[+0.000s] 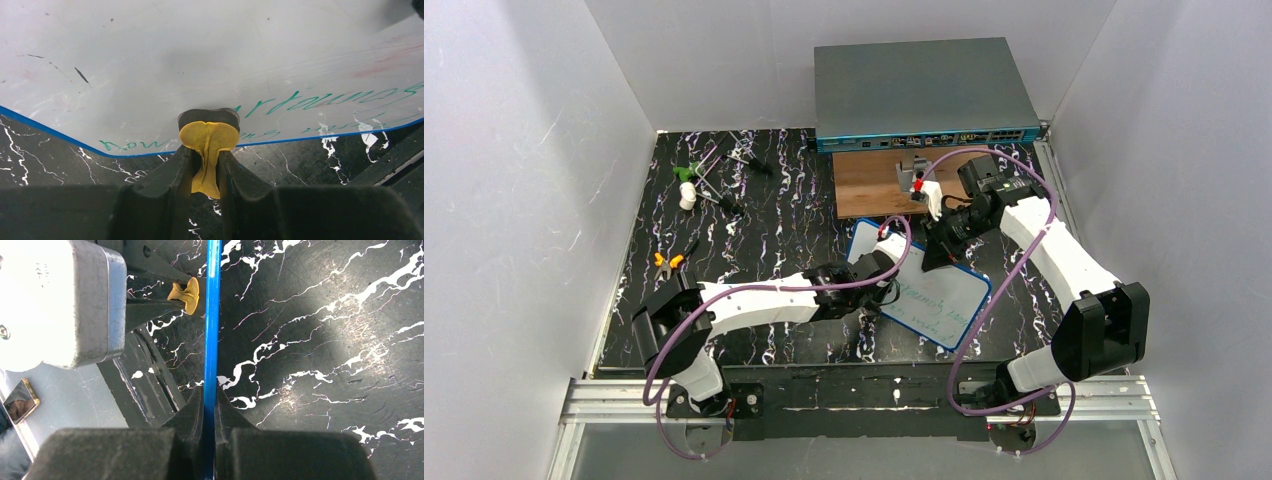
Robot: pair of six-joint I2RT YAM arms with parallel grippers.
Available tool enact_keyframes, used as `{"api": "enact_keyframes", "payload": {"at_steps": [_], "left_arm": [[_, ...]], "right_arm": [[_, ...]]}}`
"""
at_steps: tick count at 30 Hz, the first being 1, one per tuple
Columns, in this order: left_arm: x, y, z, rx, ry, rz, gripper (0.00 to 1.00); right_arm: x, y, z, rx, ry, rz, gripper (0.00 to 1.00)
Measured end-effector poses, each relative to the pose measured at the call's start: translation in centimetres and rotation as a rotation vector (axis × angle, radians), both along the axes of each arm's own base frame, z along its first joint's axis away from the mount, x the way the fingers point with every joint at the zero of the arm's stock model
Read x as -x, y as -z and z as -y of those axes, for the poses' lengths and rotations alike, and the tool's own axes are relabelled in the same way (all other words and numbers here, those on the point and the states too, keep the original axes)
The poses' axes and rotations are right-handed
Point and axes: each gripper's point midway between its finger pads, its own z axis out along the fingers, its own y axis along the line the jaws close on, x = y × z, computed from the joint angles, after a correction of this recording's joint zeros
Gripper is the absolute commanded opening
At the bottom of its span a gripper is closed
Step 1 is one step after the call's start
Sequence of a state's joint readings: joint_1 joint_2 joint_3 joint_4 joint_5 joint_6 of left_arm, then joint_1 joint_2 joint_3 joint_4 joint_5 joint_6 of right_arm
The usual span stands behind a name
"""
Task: Erase the whiteboard
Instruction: Erase the whiteboard at the center of the board.
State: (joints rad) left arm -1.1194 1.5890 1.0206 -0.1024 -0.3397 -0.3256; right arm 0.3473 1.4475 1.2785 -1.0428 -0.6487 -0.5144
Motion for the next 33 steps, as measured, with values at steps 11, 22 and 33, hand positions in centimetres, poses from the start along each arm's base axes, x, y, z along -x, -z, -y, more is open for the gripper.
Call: {"api": "enact_keyframes", "payload": {"at_steps": [11,22,33], "left_arm": [[2.3,0.5,2.0,-0.015,0.029,0.017,0.00],[1.1,-0.3,1.5,-0.059,0.040,0.034,0.00],[1.1,1.0,-0.6,-0.012,-0.014,-0.009,0.00]], "right_arm": [[0.6,0.0,0.0,0.000,-0.022,-0.014,0.01],[0.3,0.0,0.1,0.000,-0.017,-0.002,0.01],[0.3,0.0,-0.2,-0.008,-0.019,-0.001,0.01]]}}
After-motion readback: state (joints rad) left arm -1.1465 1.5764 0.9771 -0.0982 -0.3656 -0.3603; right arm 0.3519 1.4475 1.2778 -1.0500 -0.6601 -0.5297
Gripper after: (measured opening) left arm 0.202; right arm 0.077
